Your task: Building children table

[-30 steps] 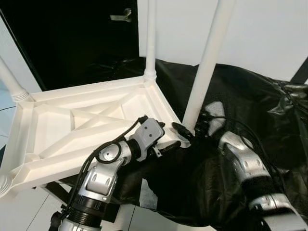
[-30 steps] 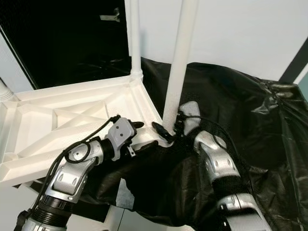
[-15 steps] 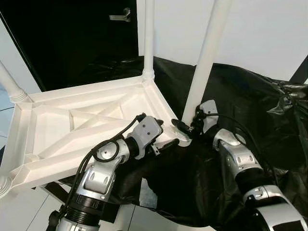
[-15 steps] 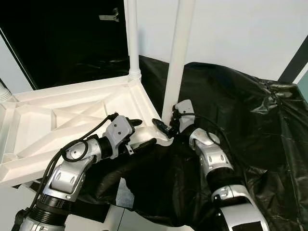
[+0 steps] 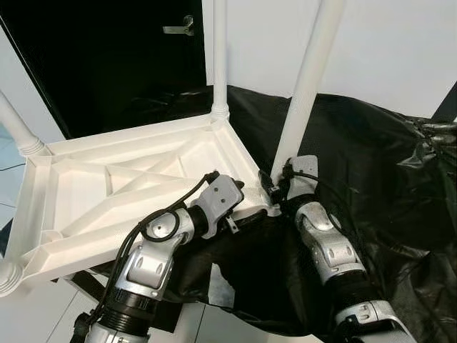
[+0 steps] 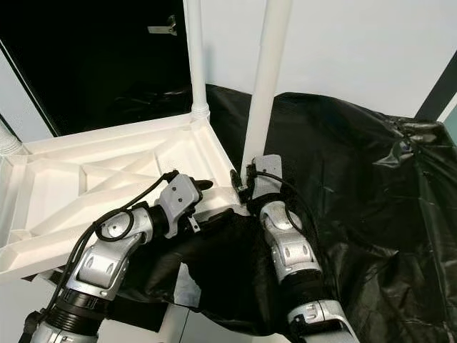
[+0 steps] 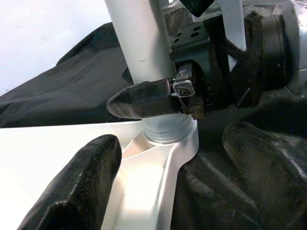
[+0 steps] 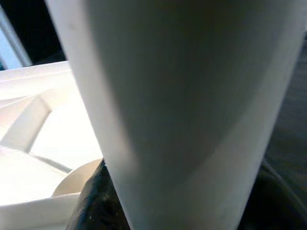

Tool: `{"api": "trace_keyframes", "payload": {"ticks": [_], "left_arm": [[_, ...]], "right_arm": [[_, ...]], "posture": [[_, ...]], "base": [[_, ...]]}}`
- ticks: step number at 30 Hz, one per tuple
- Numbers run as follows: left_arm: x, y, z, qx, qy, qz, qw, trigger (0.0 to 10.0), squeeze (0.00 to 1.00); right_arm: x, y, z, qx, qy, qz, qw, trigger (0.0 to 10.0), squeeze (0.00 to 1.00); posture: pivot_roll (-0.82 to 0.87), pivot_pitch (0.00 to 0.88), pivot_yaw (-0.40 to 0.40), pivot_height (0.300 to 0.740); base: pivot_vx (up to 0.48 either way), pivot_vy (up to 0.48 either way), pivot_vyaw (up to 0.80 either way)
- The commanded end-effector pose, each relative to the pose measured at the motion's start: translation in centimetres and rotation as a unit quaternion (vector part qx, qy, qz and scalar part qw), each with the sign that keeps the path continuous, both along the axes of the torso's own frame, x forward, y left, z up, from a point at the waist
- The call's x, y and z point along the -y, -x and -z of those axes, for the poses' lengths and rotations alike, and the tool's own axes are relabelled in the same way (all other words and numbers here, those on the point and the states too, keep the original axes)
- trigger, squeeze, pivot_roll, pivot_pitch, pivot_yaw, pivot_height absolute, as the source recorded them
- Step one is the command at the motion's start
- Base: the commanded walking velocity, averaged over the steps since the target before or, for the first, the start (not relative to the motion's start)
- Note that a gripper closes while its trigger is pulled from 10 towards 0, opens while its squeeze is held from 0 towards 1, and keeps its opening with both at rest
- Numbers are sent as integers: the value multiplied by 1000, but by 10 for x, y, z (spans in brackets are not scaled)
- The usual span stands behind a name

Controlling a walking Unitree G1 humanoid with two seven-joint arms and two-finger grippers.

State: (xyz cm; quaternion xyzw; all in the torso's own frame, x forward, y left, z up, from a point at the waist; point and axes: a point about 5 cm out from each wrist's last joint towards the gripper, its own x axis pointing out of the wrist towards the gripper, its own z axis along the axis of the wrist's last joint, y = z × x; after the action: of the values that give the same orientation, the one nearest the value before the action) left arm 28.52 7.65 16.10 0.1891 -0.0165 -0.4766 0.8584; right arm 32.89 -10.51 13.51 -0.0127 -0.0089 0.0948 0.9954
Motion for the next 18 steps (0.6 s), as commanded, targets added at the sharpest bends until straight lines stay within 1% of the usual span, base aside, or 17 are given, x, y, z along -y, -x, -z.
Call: {"api": "trace_keyframes", "payload": {"ticks": [1, 2, 3, 5, 8, 9, 12, 13, 14, 15, 18], "left_arm": [[2, -3, 2, 3, 5, -23, 1000, 10000, 0], [2, -3, 2, 3, 5, -23, 1000, 10000, 0], [2, -3, 2, 1, 6, -22, 1000, 10000, 0], [4, -3, 2, -1, 8, -20, 1000, 10000, 0], [4, -3, 2, -2, 10, -19, 1000, 10000, 0], [5, -3, 3, -2, 11, -19, 1000, 10000, 0], [5, -3, 3, -2, 11, -19, 1000, 10000, 0], [5, -2, 3, -3, 11, -19, 1000, 10000, 0], [5, -2, 3, -3, 11, -19, 1000, 10000, 0], [5, -2, 4, -3, 11, -20, 1000, 10000, 0], [4, -2, 4, -3, 10, -20, 1000, 10000, 0]], "right_arm": [[5, 5, 17, -43, -1, 31, 999, 0, 0], [5, 5, 17, -43, -1, 31, 999, 0, 0], [-1, 7, 19, -47, -8, 46, 998, 0, 0], [-13, 11, 19, -46, -22, 48, 998, 0, 0], [-15, 12, 17, -39, -31, 41, 998, 78, 0], [-14, 11, 15, -35, -31, 37, 998, 10000, 0], [-12, 11, 12, -28, -32, 38, 998, 10000, 0], [-9, 12, 10, -22, -34, 37, 998, 10000, 506], [-9, 12, 10, -22, -34, 37, 998, 10000, 506], [-7, 13, 7, -19, -35, 34, 999, 10000, 1000], [-6, 14, 5, -14, -40, 26, 999, 10000, 1000]], "posture": [[5, 0, -12, 740], [5, 0, -12, 740], [5, 0, -14, 740], [5, 0, -19, 740], [6, 0, -21, 740], [7, 0, -23, 740], [10, 0, -27, 740], [11, 0, -27, 740], [11, 0, -27, 740], [12, 0, -32, 740], [12, 0, -32, 740]], "base": [[0, 0, 0], [0, 0, 0], [0, 0, 0], [0, 0, 0], [0, 0, 0], [0, 0, 0], [0, 0, 0], [0, 0, 0], [0, 0, 0], [0, 0, 0], [0, 0, 0]]}}
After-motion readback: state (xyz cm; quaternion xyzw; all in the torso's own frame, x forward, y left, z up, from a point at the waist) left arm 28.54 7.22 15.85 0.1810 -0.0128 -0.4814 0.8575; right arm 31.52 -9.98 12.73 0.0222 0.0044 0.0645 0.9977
